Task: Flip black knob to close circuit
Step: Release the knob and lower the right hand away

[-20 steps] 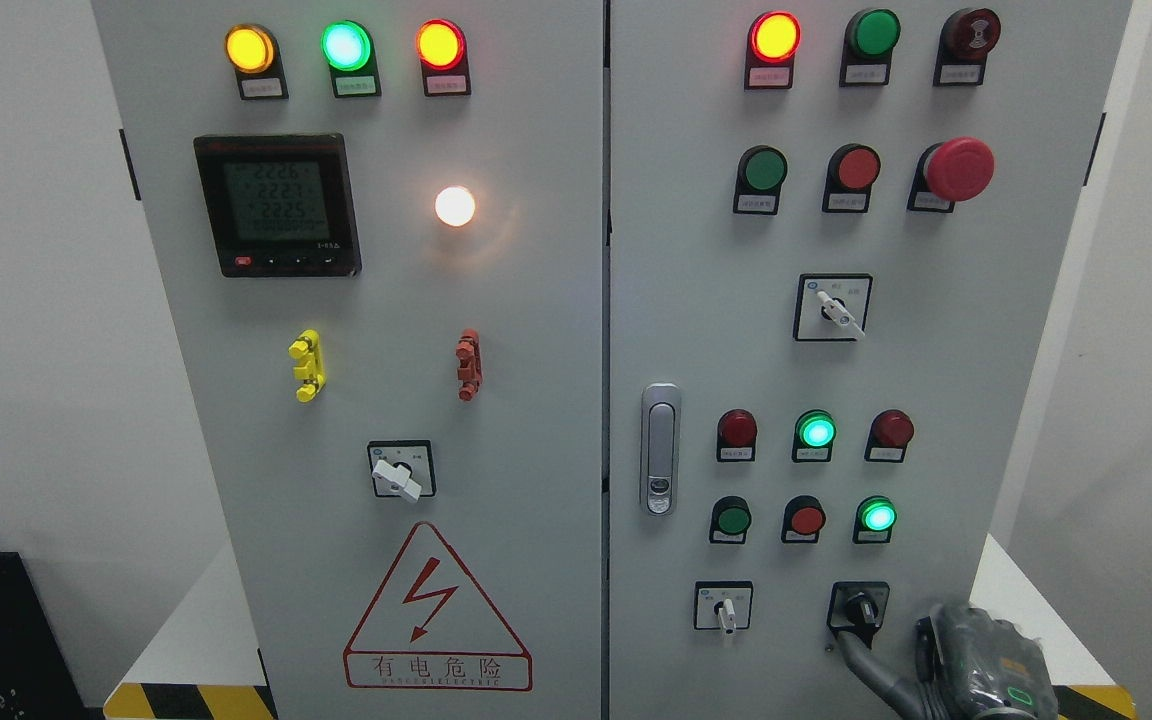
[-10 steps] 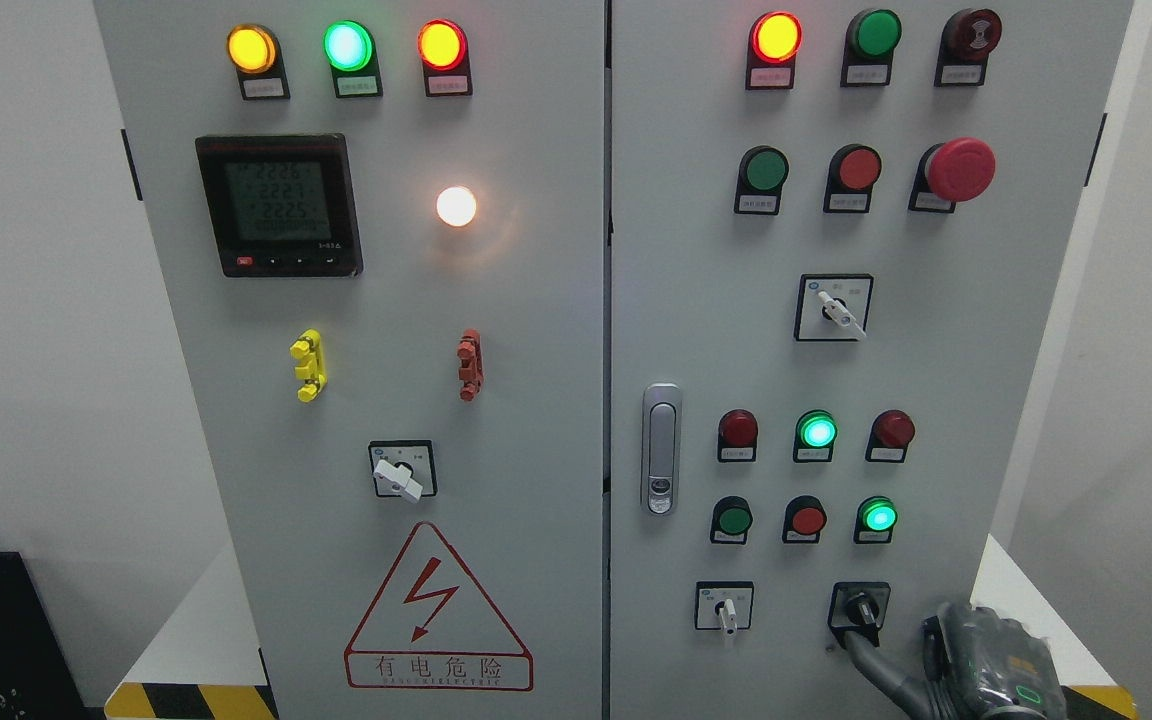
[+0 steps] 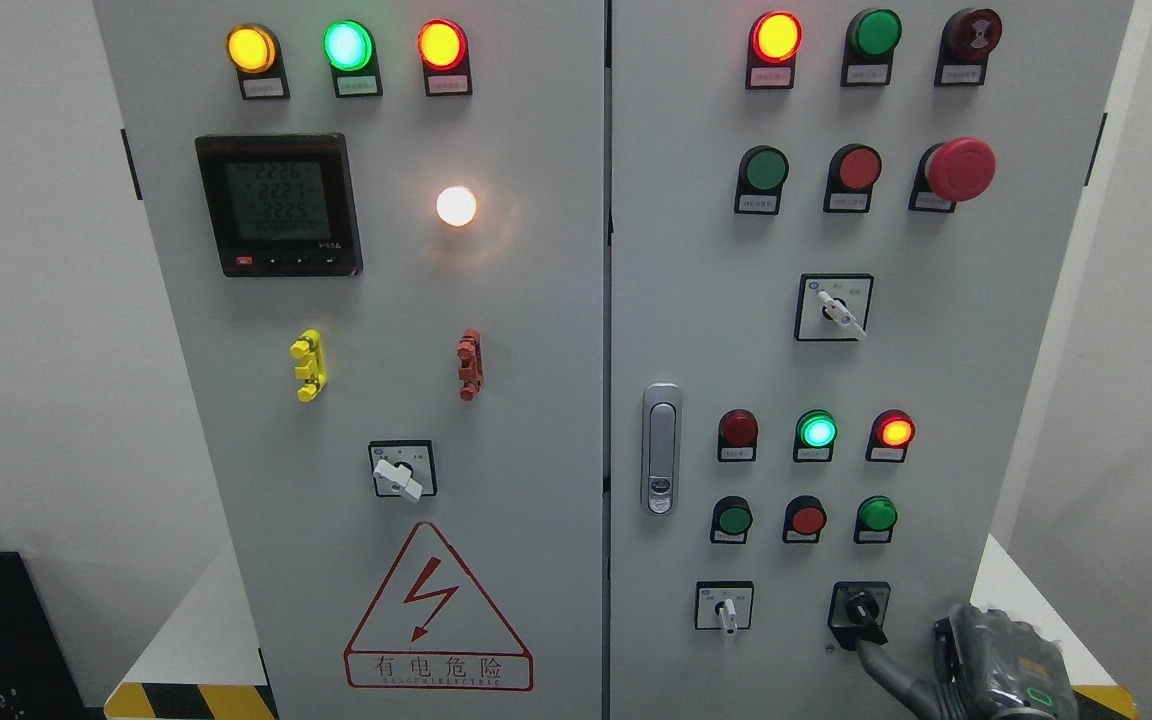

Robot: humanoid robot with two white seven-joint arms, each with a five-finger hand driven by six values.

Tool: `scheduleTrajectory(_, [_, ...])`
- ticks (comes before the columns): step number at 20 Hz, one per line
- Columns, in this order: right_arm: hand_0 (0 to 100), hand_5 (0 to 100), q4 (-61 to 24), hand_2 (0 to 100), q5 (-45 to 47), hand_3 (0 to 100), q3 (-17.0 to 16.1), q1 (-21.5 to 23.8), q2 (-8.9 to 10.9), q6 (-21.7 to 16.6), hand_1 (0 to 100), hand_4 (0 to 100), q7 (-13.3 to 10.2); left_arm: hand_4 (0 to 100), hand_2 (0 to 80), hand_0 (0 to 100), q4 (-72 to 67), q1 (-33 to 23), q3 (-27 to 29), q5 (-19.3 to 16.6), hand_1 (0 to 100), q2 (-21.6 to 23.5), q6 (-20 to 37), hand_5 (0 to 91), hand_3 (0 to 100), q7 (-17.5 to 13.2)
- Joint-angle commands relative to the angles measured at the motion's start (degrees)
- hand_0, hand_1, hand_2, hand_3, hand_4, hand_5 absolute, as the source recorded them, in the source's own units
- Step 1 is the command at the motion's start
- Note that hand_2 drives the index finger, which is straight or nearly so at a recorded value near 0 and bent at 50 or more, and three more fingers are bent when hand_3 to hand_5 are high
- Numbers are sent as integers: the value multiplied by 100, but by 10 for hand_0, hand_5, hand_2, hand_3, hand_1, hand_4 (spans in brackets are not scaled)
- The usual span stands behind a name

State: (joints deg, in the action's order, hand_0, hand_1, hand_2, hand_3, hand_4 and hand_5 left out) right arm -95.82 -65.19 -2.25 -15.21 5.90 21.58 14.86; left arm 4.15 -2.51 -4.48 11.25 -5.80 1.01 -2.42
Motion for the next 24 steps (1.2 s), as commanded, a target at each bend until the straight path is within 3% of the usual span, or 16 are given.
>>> scheduleTrajectory(1, [75, 913, 11, 909, 68, 1000, -57, 18, 8, -5, 155, 889, -45, 0, 0, 120, -2, 5, 0, -9, 556, 0, 4, 0, 0, -4])
scheduleTrajectory(4, [0, 914, 11, 909, 68, 1000, -4, 18, -45, -5, 163, 889, -62, 0, 0, 120, -2, 5, 0, 9, 556, 0, 4, 0, 0, -4])
scheduleTrajectory(6, [0, 914, 11, 909, 77, 1000, 23, 26, -106, -5, 166, 889, -71, 0, 0, 120, 6, 5, 0, -9, 556, 0, 4, 0, 0, -4])
scheduleTrajectory(10, [0, 915, 99, 909, 77, 1000, 31, 53, -484, -75, 173, 888, -98, 0, 0, 120, 6, 5, 0, 9, 556, 0, 4, 0, 0, -4])
scheduleTrajectory(16, [0, 914, 90, 907, 235, 1000, -74, 88, -660, -189, 173, 888, -176, 0, 0, 120, -2, 5, 0, 9, 556, 0, 4, 0, 0, -4])
scheduleTrajectory(21, [0, 873, -147, 827, 813, 1000, -749, 570, -660, -856, 178, 861, -458, 0, 0, 120, 6, -4, 0, -9, 556, 0, 4, 0, 0, -4])
scheduleTrajectory(24, [0, 784, -305, 731, 2076, 997, -1285, 791, -774, -1418, 181, 822, -423, 0, 0, 120, -2, 5, 0, 9, 556, 0, 4, 0, 0, -4])
